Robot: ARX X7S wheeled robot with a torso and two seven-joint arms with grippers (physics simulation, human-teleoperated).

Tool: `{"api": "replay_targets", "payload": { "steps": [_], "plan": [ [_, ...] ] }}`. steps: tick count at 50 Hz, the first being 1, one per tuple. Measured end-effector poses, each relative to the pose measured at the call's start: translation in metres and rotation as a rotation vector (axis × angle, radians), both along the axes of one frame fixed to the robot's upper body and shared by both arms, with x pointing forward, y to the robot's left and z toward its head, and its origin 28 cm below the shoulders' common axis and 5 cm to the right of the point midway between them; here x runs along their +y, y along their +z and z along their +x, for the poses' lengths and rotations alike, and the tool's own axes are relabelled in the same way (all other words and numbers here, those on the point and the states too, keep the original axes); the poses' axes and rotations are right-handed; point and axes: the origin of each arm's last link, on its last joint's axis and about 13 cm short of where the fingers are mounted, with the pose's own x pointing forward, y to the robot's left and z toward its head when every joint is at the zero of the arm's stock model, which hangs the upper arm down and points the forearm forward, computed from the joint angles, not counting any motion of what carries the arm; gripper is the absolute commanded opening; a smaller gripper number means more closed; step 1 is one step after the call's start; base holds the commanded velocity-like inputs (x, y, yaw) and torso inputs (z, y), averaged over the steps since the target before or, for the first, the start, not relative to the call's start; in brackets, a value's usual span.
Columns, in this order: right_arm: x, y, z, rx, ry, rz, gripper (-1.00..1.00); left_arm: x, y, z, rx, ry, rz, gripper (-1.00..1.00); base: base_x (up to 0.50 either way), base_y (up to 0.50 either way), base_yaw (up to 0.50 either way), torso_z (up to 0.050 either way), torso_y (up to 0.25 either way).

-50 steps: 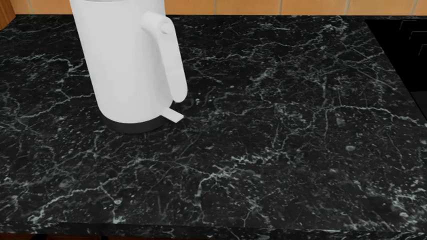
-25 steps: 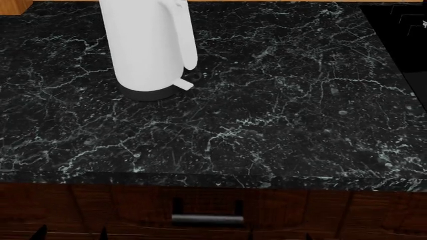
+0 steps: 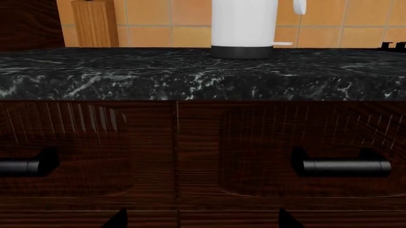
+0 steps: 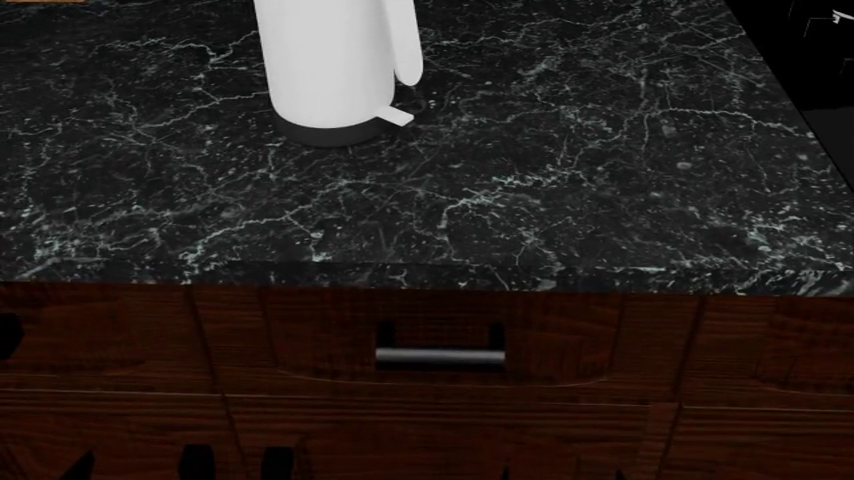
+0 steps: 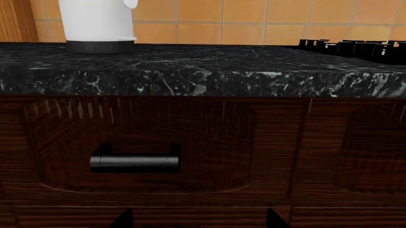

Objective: Close the lid of the electric kettle.

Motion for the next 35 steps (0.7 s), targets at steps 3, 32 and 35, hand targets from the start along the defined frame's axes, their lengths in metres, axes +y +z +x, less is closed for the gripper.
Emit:
{"api": "replay_targets", "payload": {
  "steps": [3,32,35],
  "plan": [
    [-0.0003,0.0003,-0.0003,0.000,-0.002,0.000,1.00,-0.0003,0.0004,-0.0001,-0.001,-0.001,-0.001,1.00,0.00,0.00,0.00,0.000,0.000],
    [-0.0020,0.0016,-0.0021,-0.007,-0.005,-0.023,1.00,-0.0029,0.0013,-0.0007,-0.002,-0.008,-0.002,1.00,0.01,0.22,0.00,0.000,0.000],
    [-0.0019,0.0015,-0.0022,-0.007,-0.003,-0.026,1.00,-0.0029,0.0014,-0.0006,-0.002,-0.008,-0.001,1.00,0.02,0.50,0.00,0.000,0.000]
  ]
}}
